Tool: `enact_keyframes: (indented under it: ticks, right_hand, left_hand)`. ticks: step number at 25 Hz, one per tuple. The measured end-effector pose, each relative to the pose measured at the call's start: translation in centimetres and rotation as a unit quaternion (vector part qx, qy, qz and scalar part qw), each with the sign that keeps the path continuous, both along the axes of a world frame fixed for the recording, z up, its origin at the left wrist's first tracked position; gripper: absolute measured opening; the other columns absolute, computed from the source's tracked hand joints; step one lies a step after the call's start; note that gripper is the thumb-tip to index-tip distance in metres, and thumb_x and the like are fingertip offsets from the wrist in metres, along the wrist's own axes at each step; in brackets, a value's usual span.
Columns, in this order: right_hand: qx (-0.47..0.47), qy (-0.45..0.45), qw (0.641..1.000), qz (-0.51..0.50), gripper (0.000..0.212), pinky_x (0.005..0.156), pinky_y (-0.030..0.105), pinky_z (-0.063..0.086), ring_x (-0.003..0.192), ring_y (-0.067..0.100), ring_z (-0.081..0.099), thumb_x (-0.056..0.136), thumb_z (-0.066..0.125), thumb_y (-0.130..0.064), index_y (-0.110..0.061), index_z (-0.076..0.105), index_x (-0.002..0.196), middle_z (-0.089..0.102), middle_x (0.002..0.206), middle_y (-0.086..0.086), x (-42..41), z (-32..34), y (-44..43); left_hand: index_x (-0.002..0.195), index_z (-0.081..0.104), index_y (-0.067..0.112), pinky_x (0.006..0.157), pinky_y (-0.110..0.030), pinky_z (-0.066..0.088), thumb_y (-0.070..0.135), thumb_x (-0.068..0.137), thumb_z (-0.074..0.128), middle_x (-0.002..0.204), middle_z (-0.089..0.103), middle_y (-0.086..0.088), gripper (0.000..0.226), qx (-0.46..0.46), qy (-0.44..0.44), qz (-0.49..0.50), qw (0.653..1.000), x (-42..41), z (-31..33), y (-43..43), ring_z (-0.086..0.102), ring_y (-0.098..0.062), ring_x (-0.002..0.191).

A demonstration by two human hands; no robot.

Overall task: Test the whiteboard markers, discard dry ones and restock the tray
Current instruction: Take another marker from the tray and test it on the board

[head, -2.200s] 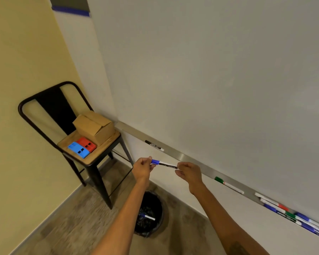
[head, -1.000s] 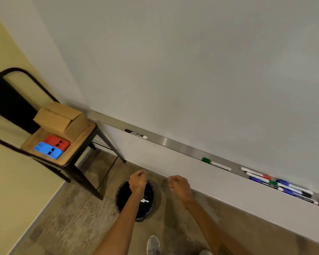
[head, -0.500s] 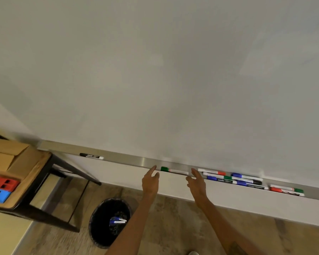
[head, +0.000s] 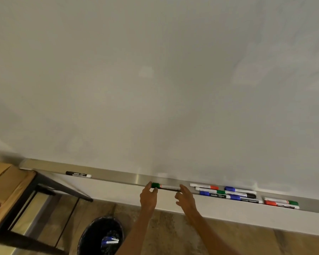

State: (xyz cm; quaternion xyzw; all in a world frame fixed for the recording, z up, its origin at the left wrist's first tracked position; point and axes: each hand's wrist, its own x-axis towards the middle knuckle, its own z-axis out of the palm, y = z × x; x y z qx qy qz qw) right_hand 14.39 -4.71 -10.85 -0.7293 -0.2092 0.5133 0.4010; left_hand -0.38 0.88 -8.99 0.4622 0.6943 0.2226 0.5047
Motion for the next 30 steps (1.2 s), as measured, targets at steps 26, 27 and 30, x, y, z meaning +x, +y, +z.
enact_keyframes:
  ticks: [26,27,30]
  right_hand:
    - [0.361,-0.406,0.839,0.031,0.006,0.063,0.011,0.047,0.076,0.003,0.061,0.101,0.050,-0.029,-0.031,0.054,0.105,0.059,0.082,-0.021,-6.6,26.5,0.7]
    - [0.350,-0.433,0.830,0.022,0.007,0.060,0.010,0.045,0.071,0.002,0.060,0.101,0.048,-0.034,-0.032,0.054,0.105,0.057,0.079,-0.022,-6.7,27.4,0.5]
    - [0.319,-0.489,0.812,-0.001,0.014,0.051,0.011,0.037,0.054,0.005,0.052,0.100,0.043,-0.044,-0.033,0.049,0.095,0.050,0.066,-0.020,-7.1,29.7,0.0]
  left_hand:
    - [0.108,0.074,0.012,0.092,-0.030,0.055,0.020,0.092,0.068,0.101,0.078,-0.001,0.019,0.231,-0.385,-0.059,0.892,-0.6,28.8,-1.4,0.072,-0.015,0.101]
    - [0.107,0.075,0.012,0.093,-0.032,0.055,0.019,0.093,0.066,0.099,0.078,-0.002,0.018,0.235,-0.390,-0.056,0.889,-0.6,29.6,-1.6,0.072,-0.016,0.100]
    - [0.104,0.075,0.011,0.088,-0.033,0.058,0.015,0.093,0.067,0.093,0.077,-0.006,0.014,0.241,-0.405,-0.043,0.881,-0.5,32.1,-1.7,0.073,-0.021,0.094]
